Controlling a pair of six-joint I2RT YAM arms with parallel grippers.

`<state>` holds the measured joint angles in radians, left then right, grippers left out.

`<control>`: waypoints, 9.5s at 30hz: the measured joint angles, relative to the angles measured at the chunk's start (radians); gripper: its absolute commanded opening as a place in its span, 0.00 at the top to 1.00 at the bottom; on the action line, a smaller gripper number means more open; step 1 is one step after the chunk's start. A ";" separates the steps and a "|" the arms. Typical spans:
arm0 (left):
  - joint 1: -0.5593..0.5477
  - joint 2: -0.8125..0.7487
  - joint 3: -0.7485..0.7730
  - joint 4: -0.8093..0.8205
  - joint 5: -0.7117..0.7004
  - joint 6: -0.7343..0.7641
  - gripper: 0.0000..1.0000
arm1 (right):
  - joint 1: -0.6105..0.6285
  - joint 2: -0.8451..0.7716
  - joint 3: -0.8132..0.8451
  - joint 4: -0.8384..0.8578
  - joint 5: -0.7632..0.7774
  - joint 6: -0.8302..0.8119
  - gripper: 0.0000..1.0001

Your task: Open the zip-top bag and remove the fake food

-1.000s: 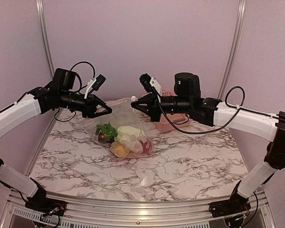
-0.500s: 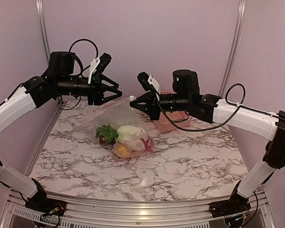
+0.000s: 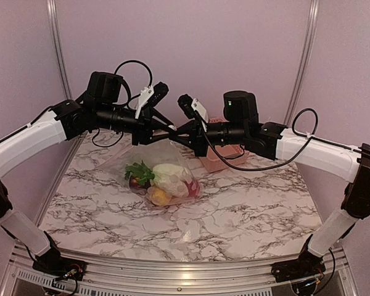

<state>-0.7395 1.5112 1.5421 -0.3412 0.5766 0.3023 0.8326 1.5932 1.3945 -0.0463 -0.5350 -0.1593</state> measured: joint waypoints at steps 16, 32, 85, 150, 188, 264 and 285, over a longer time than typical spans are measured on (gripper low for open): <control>-0.001 0.008 -0.018 -0.016 -0.027 0.046 0.91 | 0.003 -0.004 -0.022 0.004 0.026 -0.007 1.00; 0.053 -0.105 -0.187 -0.003 -0.065 0.039 0.91 | -0.069 -0.070 -0.136 0.094 0.016 0.069 1.00; 0.059 -0.193 -0.117 -0.195 -0.192 -0.061 0.61 | -0.124 -0.012 -0.064 0.087 -0.108 0.125 1.00; 0.191 -0.275 -0.445 -0.113 -0.434 -0.569 1.00 | -0.037 0.777 0.392 0.499 -0.155 0.607 0.59; 0.076 -0.076 -0.681 0.447 -0.298 -0.811 1.00 | -0.047 0.562 -0.016 0.274 -0.389 0.977 0.43; 0.069 -0.131 -0.673 0.336 -0.226 -0.680 1.00 | 0.013 0.258 -0.172 0.221 0.073 0.356 0.84; 0.075 -0.131 -0.674 0.383 -0.182 -0.722 1.00 | 0.049 0.359 -0.343 0.363 0.167 0.325 0.23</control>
<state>-0.6647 1.3800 0.8684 0.0422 0.3946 -0.4194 0.8814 1.9518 1.0515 0.3164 -0.3683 0.1661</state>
